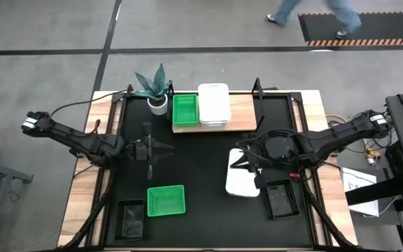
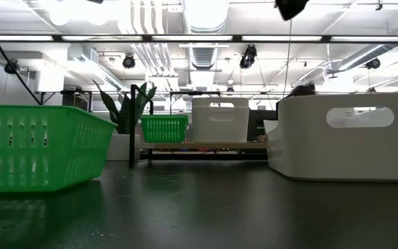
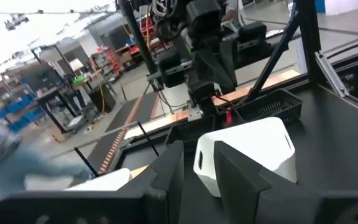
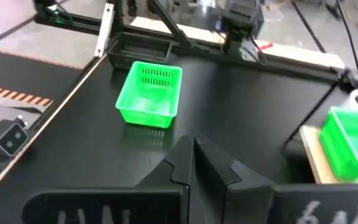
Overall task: Stack baskets on shelf by color
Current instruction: Put the bottom right black bin on the shelf
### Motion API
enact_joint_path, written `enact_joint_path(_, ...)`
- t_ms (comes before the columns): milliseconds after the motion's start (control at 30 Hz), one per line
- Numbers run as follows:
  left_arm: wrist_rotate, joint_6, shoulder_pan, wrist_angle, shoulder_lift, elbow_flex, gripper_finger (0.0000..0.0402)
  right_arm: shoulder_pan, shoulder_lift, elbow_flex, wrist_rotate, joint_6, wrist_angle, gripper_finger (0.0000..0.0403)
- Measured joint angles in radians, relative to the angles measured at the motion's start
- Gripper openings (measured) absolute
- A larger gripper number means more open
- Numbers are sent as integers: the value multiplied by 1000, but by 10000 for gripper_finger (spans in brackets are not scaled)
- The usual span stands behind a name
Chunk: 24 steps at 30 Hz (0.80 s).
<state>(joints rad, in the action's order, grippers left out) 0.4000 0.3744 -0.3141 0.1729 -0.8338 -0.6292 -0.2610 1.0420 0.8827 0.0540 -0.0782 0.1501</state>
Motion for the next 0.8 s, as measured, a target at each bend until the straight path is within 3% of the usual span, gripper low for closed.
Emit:
enact_joint_path(167, 0, 77, 0, 1, 3, 0, 74, -72, 8, 68, 116, 123, 148, 9)
enact_joint_path(367, 0, 176, 0, 3, -1, 0, 74, -120, 98, 173, 180, 327, 368, 9)
enact_joint_path(633, 0, 213, 0, 9, 1, -1, 74, -160, 316, 360, 166, 465, 800, 9)
enact_joint_path(800, -1, 214, 0, 8, 3, -1, 74, -162, 404, 409, 73, 509, 849, 17)
